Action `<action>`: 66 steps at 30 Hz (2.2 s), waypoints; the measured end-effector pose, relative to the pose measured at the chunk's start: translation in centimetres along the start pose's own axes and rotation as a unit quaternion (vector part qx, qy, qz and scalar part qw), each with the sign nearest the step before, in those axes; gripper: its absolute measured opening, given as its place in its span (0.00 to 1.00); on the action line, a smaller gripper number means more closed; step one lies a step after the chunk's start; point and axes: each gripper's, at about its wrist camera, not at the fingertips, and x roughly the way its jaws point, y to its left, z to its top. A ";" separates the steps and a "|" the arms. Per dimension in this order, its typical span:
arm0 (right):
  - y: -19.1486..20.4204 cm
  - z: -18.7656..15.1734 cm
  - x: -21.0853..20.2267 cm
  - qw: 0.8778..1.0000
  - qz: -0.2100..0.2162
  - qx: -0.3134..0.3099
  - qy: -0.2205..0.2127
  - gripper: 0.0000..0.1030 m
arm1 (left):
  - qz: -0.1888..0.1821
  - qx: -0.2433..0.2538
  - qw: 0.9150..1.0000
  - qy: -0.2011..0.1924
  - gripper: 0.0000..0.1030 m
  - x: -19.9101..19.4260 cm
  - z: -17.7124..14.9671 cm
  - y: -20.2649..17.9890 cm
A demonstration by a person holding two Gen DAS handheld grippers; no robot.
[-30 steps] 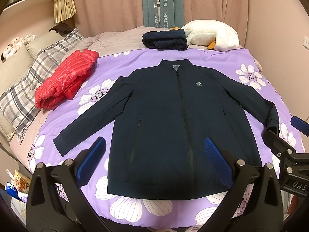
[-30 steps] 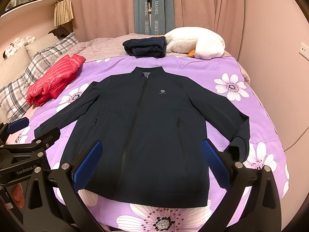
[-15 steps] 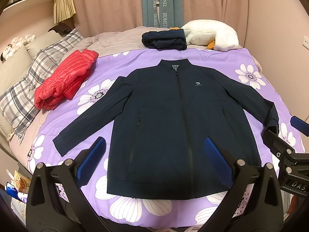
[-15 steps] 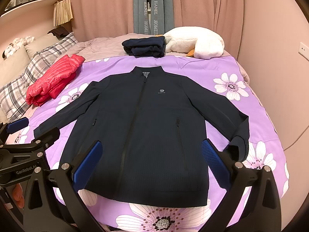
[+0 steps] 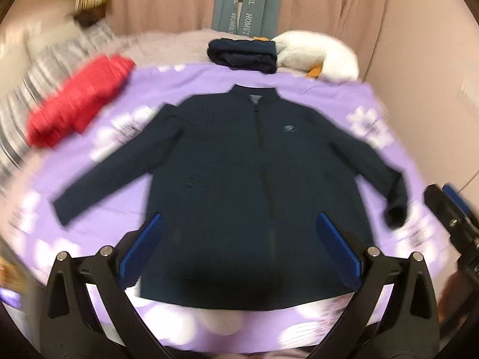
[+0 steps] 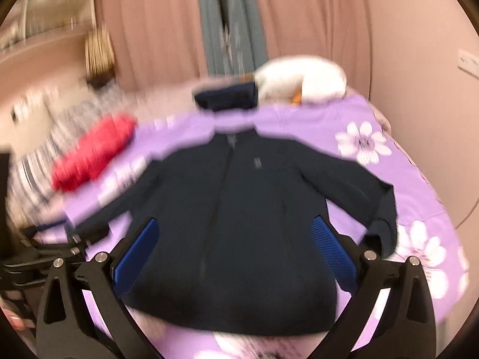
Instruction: Fold large clothes
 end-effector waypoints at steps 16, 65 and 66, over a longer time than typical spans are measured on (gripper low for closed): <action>2.2 -3.8 7.1 0.981 0.180 -0.007 0.077 0.99 | -0.001 -0.430 0.901 -0.057 0.98 7.7 -8.5 28.2; -0.4 -4.7 12.5 0.986 0.134 -0.020 0.101 0.99 | 0.091 -0.104 0.972 -0.191 0.12 8.9 18.5 19.0; -0.9 -4.8 12.5 0.986 0.129 -0.014 0.102 0.99 | 0.077 -0.064 0.978 -0.185 0.12 9.8 19.3 16.1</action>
